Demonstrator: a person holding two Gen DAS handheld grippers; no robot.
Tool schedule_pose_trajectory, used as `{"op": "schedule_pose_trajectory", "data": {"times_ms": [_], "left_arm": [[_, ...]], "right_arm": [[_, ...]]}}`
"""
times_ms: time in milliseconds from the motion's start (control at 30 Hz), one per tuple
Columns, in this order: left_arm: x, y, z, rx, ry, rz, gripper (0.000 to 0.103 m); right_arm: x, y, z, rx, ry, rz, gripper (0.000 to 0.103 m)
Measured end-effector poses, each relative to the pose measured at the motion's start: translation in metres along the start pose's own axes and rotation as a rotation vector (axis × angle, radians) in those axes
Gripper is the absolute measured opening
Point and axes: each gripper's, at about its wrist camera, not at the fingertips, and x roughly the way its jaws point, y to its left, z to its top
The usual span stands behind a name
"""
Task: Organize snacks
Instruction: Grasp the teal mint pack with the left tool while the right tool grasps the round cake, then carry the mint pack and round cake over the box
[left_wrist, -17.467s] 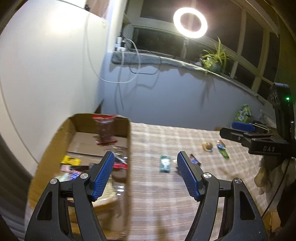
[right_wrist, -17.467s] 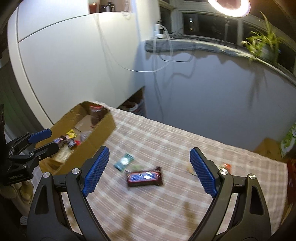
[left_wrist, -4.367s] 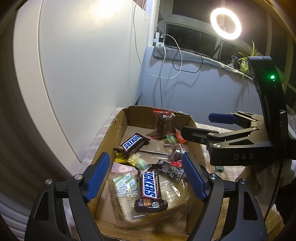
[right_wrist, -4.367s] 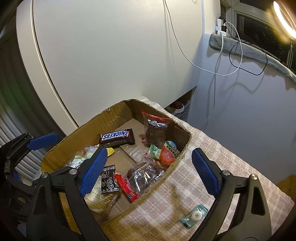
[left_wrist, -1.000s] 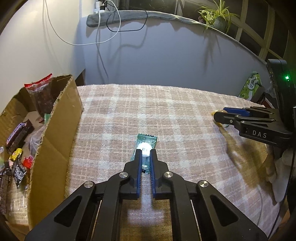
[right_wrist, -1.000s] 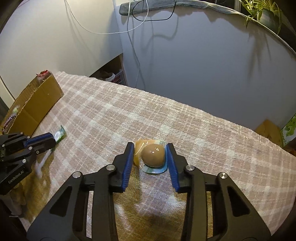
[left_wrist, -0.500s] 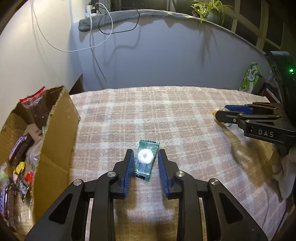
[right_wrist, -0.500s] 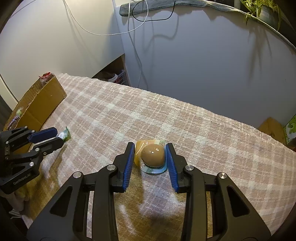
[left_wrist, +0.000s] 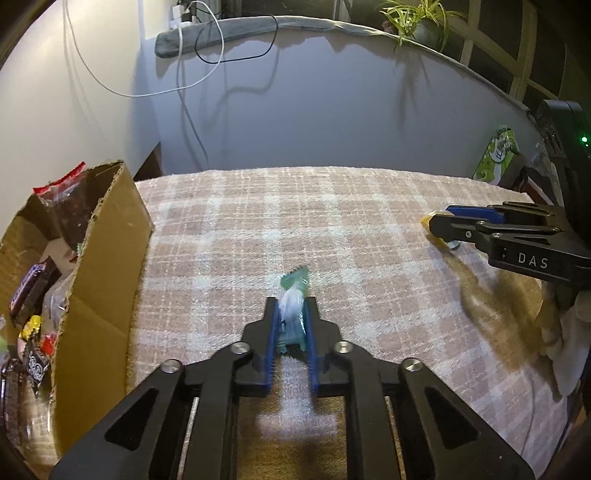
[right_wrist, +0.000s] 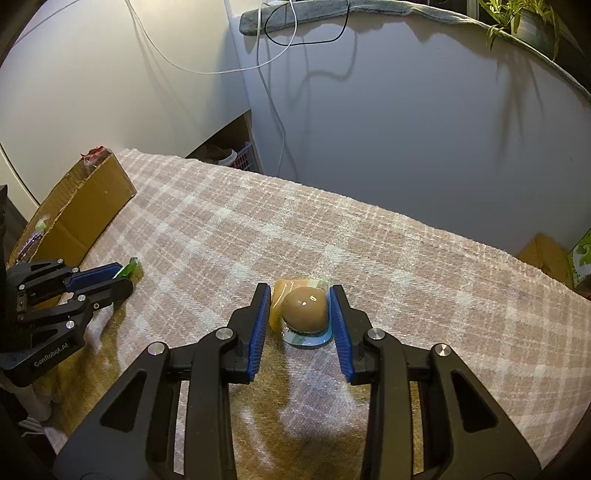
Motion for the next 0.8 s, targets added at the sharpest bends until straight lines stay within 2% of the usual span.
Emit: {"op": "schedule_pose_trajectory", "data": {"times_ms": [400,800], "left_arm": [[-0.012,0.007,0.000,-0.046,-0.032,-0.020,0.005],[-0.065,0.001,0.005,-0.051,-0.141,-0.040,0.005]], "right_arm": [[-0.007,-0.002,0.000,0.005,-0.016,0.016,0.032],[-0.044,0.019,0.006,-0.007,-0.083,0.040,0.032]]}}
